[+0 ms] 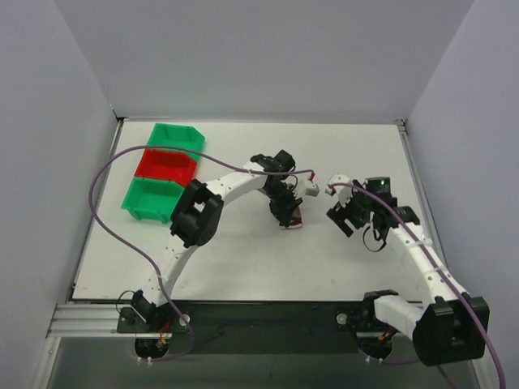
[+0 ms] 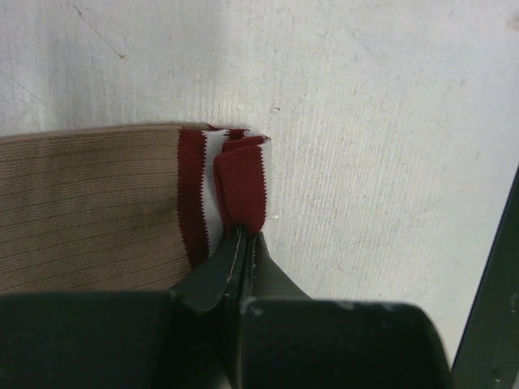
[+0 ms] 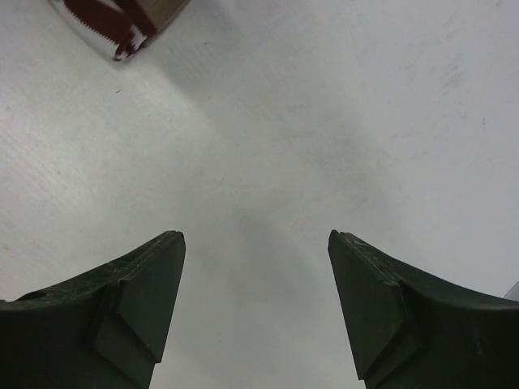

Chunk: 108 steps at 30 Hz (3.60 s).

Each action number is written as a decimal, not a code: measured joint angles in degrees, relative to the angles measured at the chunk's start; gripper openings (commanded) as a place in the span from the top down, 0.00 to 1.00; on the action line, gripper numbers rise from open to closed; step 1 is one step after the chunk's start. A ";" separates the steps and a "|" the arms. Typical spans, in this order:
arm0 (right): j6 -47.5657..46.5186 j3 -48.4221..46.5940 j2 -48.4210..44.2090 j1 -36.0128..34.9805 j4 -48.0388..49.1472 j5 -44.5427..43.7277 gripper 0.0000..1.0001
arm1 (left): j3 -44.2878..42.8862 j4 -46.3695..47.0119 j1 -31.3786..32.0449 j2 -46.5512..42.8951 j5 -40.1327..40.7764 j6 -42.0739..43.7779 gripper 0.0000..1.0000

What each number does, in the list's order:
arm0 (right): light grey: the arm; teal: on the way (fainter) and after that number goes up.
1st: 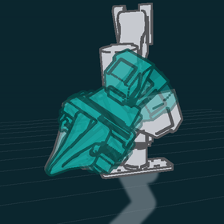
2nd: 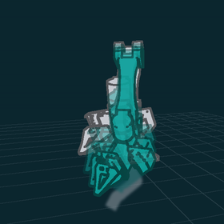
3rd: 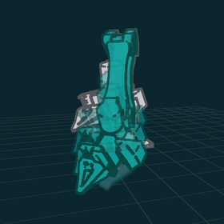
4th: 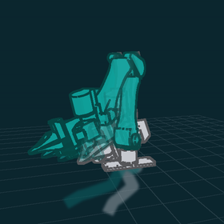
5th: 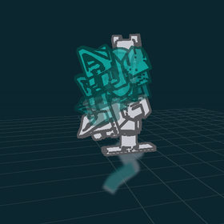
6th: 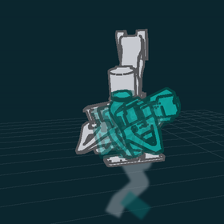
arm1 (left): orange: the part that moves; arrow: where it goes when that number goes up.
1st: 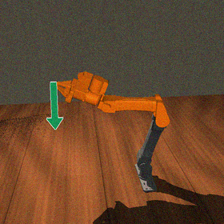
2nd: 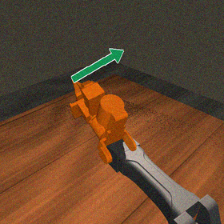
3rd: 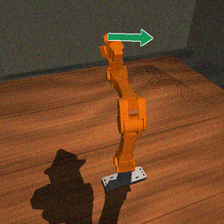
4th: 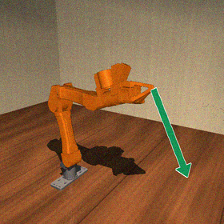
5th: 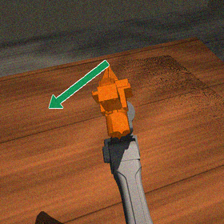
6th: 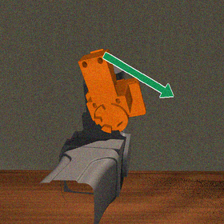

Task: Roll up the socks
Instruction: Roll the sock at the center of the board.

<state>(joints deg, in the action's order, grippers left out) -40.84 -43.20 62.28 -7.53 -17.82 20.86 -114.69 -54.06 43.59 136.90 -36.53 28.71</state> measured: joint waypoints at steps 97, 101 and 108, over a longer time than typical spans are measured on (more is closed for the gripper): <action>-9.46 -59.08 66.82 -17.62 -33.97 14.84 1.00 | 73.00 57.18 -14.95 -58.25 7.10 -5.38 0.32; -8.96 -67.32 72.87 -16.96 -42.53 18.49 1.00 | 73.48 58.80 -7.04 -58.12 14.03 -1.81 0.32; -8.70 -75.54 79.97 -16.83 -52.63 23.54 1.00 | 73.40 65.18 3.87 -53.13 26.32 5.70 0.33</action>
<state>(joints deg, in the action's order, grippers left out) -49.54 -118.74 142.26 -24.36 -70.46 44.40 -41.30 11.11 47.46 83.77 -10.22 34.41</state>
